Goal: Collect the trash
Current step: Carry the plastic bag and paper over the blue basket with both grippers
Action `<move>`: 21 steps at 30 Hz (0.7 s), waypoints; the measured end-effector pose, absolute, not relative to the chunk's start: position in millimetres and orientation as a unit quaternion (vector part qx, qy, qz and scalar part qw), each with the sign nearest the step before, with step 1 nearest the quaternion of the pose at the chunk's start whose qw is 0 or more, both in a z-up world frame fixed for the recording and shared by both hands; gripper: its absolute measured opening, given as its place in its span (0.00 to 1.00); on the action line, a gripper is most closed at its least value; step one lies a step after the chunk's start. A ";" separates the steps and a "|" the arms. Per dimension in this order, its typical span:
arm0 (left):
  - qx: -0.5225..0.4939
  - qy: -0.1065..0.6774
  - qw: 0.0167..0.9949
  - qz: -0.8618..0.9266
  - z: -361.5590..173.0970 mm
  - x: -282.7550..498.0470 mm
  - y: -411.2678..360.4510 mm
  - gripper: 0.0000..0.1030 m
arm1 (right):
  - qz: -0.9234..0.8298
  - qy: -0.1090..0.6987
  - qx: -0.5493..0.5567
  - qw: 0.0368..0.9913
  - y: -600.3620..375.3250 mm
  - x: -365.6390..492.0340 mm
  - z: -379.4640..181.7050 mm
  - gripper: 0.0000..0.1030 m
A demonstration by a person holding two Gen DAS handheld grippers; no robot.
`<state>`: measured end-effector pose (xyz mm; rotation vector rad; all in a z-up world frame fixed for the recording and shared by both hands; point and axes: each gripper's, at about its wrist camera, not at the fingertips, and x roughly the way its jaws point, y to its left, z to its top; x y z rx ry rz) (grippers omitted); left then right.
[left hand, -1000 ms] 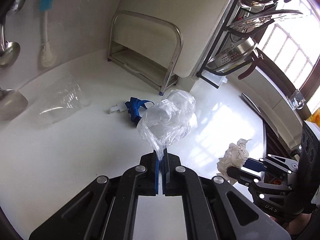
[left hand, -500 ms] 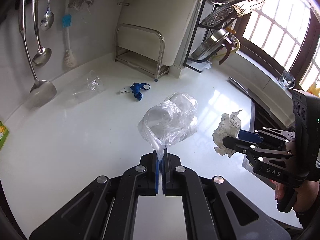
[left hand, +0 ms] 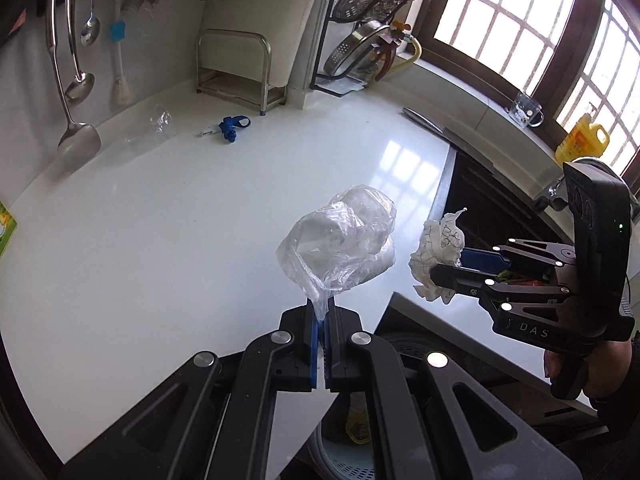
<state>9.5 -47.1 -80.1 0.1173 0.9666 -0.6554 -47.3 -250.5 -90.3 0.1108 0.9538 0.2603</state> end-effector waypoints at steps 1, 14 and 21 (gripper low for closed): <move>0.061 0.457 0.831 -0.311 -82.0 2.0 -47.9 0.02 | 0.124 0.461 0.054 0.877 -250.8 -56.3 -92.8 0.28; 0.086 0.488 0.802 -0.334 -102.2 -65.2 -53.9 0.02 | 0.092 0.492 0.077 0.862 -261.2 -138.7 -113.3 0.28; 0.109 0.521 0.770 -0.353 -123.4 -89.3 -68.6 0.02 | 0.088 0.510 0.081 0.852 -264.3 -159.3 -125.8 0.29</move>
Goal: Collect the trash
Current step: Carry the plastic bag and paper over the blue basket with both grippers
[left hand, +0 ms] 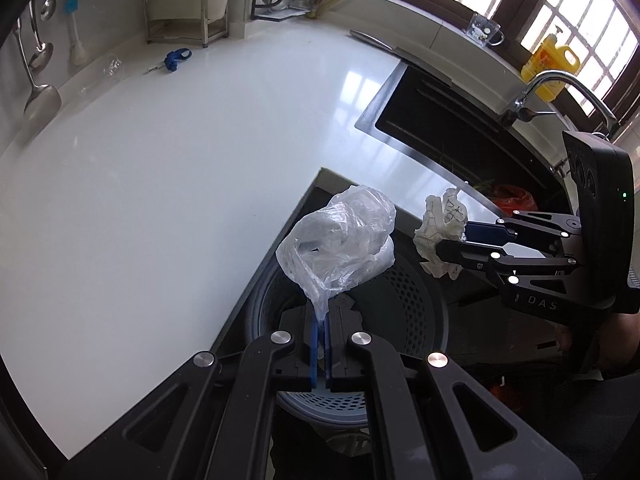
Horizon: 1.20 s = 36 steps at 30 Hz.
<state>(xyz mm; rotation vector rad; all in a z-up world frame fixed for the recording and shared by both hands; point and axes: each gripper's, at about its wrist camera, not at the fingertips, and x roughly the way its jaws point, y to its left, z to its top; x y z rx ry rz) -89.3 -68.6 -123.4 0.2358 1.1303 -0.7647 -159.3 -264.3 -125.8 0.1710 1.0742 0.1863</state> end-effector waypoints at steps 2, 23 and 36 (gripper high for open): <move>0.112 0.526 0.762 -0.360 -127.6 -95.5 -72.1 0.02 | 0.089 0.515 0.080 0.849 -263.6 -163.4 -130.0 0.29; 0.117 0.586 0.720 -0.353 -175.0 -102.4 -83.1 0.02 | 0.102 0.563 0.069 0.817 -238.1 -177.0 -163.1 0.29; 0.127 0.603 0.703 -0.355 -188.9 -101.9 -93.3 0.02 | 0.100 0.579 0.056 0.807 -237.1 -177.2 -176.1 0.29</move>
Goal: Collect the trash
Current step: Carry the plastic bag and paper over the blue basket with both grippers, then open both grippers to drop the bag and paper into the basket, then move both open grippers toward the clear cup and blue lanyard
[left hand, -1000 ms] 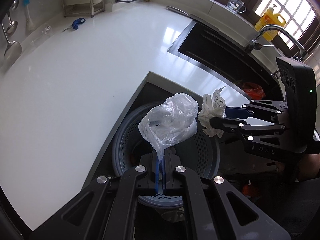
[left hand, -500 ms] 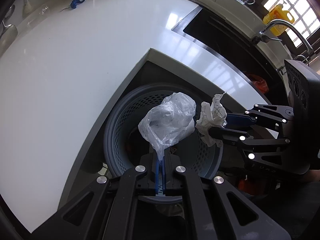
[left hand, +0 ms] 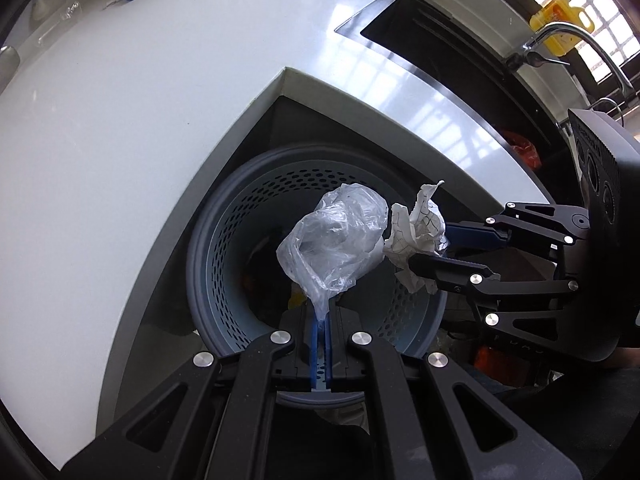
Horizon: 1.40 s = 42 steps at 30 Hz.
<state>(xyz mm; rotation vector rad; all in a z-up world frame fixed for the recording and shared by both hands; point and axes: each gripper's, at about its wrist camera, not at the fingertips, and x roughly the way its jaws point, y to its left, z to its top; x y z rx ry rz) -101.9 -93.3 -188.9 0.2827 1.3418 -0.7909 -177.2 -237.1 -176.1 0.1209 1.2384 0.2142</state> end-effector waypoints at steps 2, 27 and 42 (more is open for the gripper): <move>0.128 0.605 0.702 -0.354 -189.9 -102.1 -92.8 0.02 | 0.098 0.579 0.058 0.807 -237.1 -177.3 -177.2 0.29; 0.114 0.628 0.695 -0.330 -205.0 -92.8 -90.5 0.18 | 0.088 0.609 0.066 0.785 -238.8 -166.6 -199.0 0.60; 0.106 0.555 0.770 -0.297 -158.1 -72.9 -81.0 0.80 | 0.110 0.526 0.082 0.840 -246.5 -145.7 -156.2 0.75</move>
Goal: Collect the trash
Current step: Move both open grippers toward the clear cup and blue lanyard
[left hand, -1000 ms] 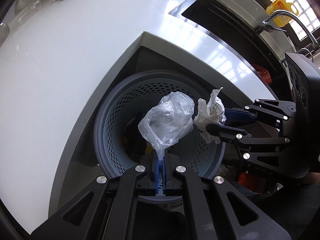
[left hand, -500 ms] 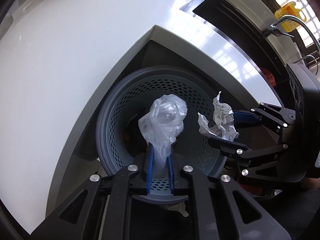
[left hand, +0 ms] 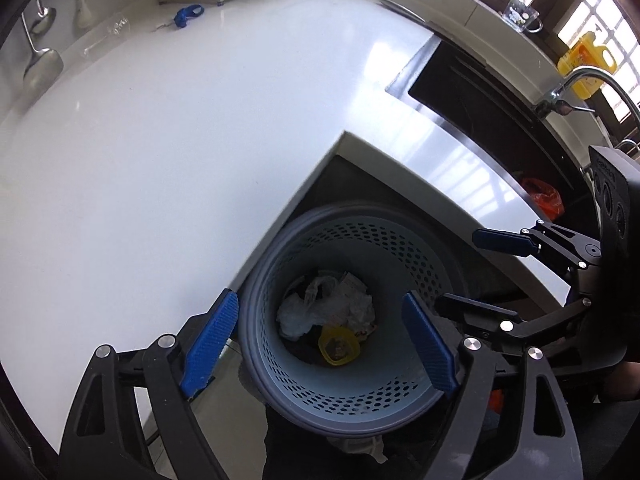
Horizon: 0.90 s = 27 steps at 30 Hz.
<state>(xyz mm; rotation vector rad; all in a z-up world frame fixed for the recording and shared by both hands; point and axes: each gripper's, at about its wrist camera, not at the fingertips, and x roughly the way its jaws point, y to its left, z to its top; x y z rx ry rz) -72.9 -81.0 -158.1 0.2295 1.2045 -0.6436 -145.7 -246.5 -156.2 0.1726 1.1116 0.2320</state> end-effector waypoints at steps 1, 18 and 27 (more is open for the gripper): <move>0.103 0.548 0.776 -0.293 -153.2 -68.7 -80.0 0.80 | 0.111 0.517 0.083 0.845 -247.9 -141.3 -150.5 0.75; 0.082 0.472 0.855 -0.196 -108.4 33.3 -30.6 0.87 | 0.125 0.438 0.034 0.890 -240.1 -28.2 -105.6 0.77; 0.073 0.440 0.885 -0.137 -102.5 114.3 -4.3 0.90 | 0.130 0.417 0.018 0.899 -218.7 53.5 -97.9 0.81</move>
